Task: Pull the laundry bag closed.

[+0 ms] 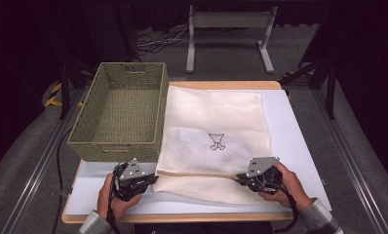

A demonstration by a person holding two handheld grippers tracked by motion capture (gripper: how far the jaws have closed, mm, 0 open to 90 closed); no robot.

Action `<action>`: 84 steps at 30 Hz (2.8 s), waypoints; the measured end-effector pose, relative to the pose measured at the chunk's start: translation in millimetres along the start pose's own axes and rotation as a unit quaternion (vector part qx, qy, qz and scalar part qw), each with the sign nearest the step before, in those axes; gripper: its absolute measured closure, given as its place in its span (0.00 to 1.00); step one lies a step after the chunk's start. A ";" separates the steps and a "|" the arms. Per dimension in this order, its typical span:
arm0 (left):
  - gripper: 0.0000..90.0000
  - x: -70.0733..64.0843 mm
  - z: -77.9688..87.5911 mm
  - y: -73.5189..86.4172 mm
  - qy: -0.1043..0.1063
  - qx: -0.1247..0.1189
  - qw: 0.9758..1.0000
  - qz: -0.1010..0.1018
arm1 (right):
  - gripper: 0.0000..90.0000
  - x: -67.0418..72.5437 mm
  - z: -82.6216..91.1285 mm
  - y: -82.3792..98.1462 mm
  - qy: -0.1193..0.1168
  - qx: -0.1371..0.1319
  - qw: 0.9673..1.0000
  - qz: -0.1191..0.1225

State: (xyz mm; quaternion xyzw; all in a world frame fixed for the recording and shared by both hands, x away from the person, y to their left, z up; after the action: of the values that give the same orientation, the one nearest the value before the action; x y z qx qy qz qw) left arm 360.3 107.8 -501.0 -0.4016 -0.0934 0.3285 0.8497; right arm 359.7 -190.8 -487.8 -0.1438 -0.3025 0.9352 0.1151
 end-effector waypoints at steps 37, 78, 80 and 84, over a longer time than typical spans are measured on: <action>0.96 1.4 -0.8 1.2 -0.005 0.007 1.000 -0.005 | 0.92 -4.2 19.3 27.1 0.011 0.005 1.000 -0.028; 0.96 3.5 -2.6 6.4 0.001 0.024 1.000 -0.016 | 0.92 -13.9 49.8 57.0 0.038 0.006 0.998 -0.058; 0.96 3.8 -2.6 6.7 0.000 0.024 1.000 -0.017 | 0.92 -13.9 50.7 58.8 0.036 0.005 0.997 -0.062; 0.96 4.3 -2.6 7.2 0.001 0.025 1.000 -0.016 | 0.92 -14.6 51.7 61.9 0.038 0.007 0.997 -0.068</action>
State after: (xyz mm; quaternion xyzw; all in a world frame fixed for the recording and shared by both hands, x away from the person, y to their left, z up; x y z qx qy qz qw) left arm 361.2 112.3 -508.5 -0.3794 -0.0905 0.3168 0.8646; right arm 347.9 -271.7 -481.9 -0.1578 -0.3000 0.9213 0.1906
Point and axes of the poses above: each handheld gripper's, and its own axes: z roughly backward along the jaws, y roughly out of its underside, x roughly to its left, the point moved 10 cm from there along -z, roughly forward along the jaws, and after that the axes turned 5 degrees about z, right-handed, at the moved point
